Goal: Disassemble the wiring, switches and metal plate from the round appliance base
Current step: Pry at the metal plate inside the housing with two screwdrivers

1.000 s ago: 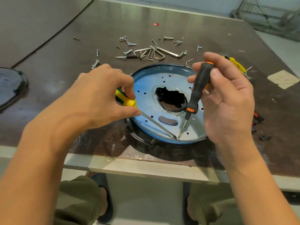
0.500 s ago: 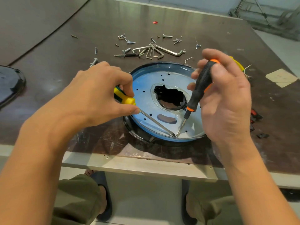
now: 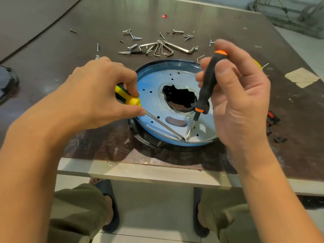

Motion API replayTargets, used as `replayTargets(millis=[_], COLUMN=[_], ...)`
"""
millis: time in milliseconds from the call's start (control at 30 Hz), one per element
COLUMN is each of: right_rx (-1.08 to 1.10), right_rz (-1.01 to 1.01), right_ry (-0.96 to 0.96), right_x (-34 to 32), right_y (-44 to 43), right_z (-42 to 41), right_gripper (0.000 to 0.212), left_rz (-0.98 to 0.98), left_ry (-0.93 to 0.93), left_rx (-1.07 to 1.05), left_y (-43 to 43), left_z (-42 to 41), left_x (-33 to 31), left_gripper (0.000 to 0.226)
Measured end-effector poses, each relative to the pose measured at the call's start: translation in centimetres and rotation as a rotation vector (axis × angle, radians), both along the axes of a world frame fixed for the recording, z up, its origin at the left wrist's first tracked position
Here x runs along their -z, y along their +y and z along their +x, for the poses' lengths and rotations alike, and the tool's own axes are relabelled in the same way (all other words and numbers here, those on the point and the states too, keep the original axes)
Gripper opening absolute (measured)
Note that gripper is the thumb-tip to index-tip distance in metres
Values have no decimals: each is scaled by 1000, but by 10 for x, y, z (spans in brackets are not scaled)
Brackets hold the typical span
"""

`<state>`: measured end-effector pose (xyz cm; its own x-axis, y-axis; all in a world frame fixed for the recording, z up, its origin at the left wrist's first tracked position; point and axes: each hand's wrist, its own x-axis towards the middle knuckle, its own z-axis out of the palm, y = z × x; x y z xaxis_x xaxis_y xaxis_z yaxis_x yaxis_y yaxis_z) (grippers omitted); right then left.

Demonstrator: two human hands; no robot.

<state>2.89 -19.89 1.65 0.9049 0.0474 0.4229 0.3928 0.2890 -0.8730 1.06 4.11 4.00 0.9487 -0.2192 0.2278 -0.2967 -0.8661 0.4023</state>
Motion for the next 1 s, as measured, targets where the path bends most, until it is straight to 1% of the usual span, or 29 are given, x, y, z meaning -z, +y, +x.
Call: replayTargets(millis=[100, 200, 300, 433, 500, 567, 667, 767, 833, 900, 1000], right_rx=[-74, -18, 47, -22, -48, -24, 8, -42, -54, -28, -6], right_rz=[63, -2, -24, 24, 43, 11, -35, 2, 22, -4, -47], right_ry=[53, 30, -4, 1, 22, 1, -41, 12, 38, 12, -35], right_x=[-2, -4, 0, 0, -1, -2, 0, 1, 0, -1, 1], right_y=[-2, 2, 3, -2, -1, 1, 1, -2, -1, 1, 1], right_z=[0, 0, 1, -1, -1, 0, 1, 1, 1, 1, 1], right_gripper=[27, 19, 21, 25, 23, 20, 22, 26, 25, 20, 23], left_rz=[10, 9, 11, 5, 6, 9, 6, 5, 6, 4, 1], left_ry=[-20, -30, -27, -24, -19, -14, -12, -12, -12, -13, -20], left_rx=[10, 13, 15, 10, 9, 12, 14, 6, 7, 13, 14], left_y=[0, 0, 0, 0, -1, -1, 0, 0, 0, -1, 0], left_z=[0, 1, 0, 0, 0, -1, 0, 0, -1, 0, 0], left_x=[1, 0, -1, -1, -1, -1, -2, -2, -2, -1, -1], left_gripper=[29, 31, 32, 30, 30, 30, 31, 31, 31, 30, 30])
